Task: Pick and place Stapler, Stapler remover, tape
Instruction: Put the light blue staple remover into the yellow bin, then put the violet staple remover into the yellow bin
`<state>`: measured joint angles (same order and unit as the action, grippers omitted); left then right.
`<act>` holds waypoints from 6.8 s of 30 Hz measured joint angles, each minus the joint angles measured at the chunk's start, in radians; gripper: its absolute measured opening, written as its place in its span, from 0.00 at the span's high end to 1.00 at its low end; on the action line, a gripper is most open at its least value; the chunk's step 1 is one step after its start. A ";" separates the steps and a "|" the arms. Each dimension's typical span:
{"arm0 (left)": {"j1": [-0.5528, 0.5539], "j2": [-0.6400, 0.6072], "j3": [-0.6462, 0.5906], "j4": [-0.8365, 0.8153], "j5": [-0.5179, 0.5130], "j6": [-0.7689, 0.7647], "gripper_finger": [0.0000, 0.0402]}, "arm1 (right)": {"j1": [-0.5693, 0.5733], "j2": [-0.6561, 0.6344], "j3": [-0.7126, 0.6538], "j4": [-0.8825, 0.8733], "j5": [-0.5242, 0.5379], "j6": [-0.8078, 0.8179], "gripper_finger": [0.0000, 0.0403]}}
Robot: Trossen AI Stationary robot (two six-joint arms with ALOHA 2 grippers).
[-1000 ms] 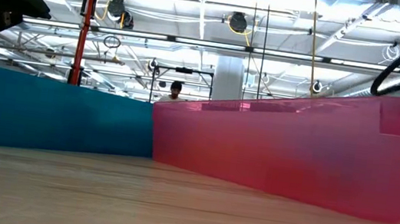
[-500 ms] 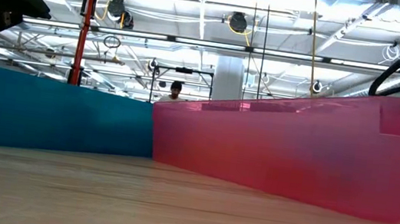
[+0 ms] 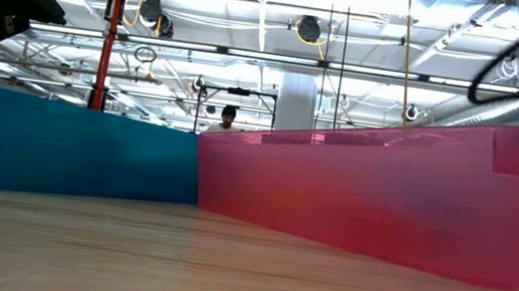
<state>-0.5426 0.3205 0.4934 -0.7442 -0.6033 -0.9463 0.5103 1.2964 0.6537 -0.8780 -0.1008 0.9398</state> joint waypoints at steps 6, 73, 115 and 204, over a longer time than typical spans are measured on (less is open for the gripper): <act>0.000 0.000 0.000 0.000 0.000 0.000 0.92 | 0.000 -0.019 0.124 -0.070 0.046 0.025 0.90; 0.363 0.384 0.000 0.324 -0.039 -0.055 0.92 | -0.902 0.612 0.667 0.679 -0.088 -0.655 0.77; 0.973 0.653 0.000 0.328 0.523 0.270 0.92 | -0.895 0.145 0.667 0.768 -0.001 -0.770 0.69; 1.061 0.742 0.001 0.429 0.603 0.438 0.92 | -0.909 -0.716 -0.246 1.219 0.052 -0.634 0.74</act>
<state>0.5187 1.0621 0.4940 -0.3147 -0.0006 -0.5085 -0.3988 0.5801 0.4076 0.3413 -0.0486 0.3058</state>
